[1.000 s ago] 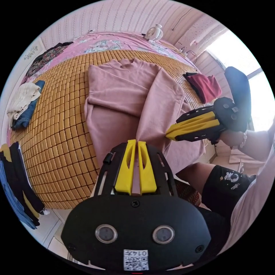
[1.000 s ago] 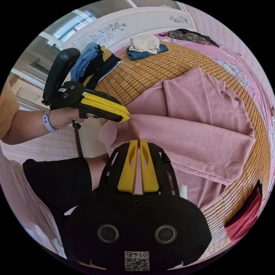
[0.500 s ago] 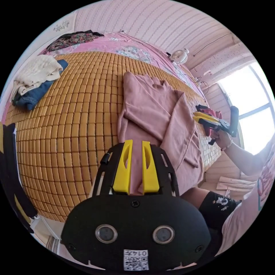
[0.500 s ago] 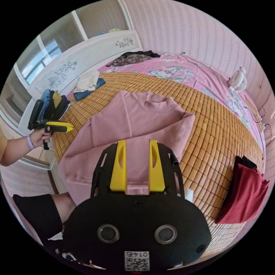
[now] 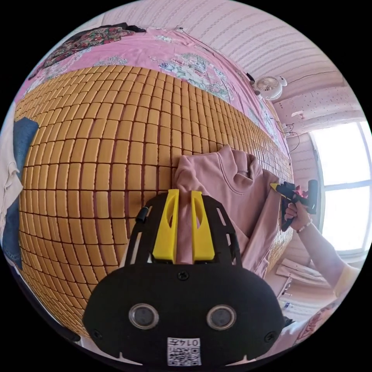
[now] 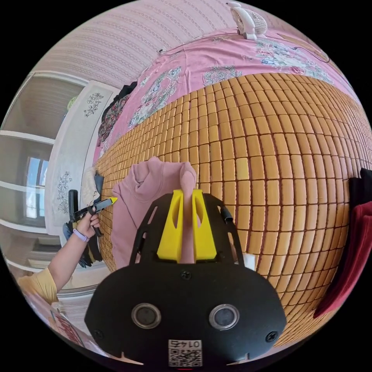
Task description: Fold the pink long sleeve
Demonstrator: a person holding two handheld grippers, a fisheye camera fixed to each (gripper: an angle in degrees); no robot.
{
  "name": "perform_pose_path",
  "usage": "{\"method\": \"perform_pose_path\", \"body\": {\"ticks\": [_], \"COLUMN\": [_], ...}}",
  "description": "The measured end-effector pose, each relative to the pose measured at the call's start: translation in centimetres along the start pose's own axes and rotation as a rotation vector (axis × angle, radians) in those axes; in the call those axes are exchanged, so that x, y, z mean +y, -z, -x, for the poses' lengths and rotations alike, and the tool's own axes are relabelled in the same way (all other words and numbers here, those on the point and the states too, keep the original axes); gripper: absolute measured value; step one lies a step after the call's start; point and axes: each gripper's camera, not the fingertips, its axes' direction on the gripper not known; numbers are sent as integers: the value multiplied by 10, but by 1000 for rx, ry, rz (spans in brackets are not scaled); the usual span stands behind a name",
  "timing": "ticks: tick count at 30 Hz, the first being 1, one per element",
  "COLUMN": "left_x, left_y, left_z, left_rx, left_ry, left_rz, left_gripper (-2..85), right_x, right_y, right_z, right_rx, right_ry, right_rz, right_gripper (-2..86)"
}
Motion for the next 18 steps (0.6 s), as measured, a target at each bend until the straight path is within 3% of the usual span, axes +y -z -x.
{"method": "perform_pose_path", "body": {"ticks": [6, 12, 16, 18], "left_x": [-12, 63, 182, 238], "left_y": [51, 133, 149, 134], "left_z": [-28, -68, -77, -69], "left_rx": [29, 163, 261, 296], "left_ry": [-99, -343, -508, -423], "left_rz": [-149, -300, -167, -58], "left_gripper": [17, 10, 12, 12], "right_x": [-9, 48, 125, 190], "right_y": [59, 127, 146, 136], "right_z": [-13, -6, -9, -11], "right_rx": [-59, -193, -331, -288], "right_ry": [112, 334, 295, 266], "right_rz": [-155, -221, -136, -29], "right_gripper": [27, 30, 39, 57]}}
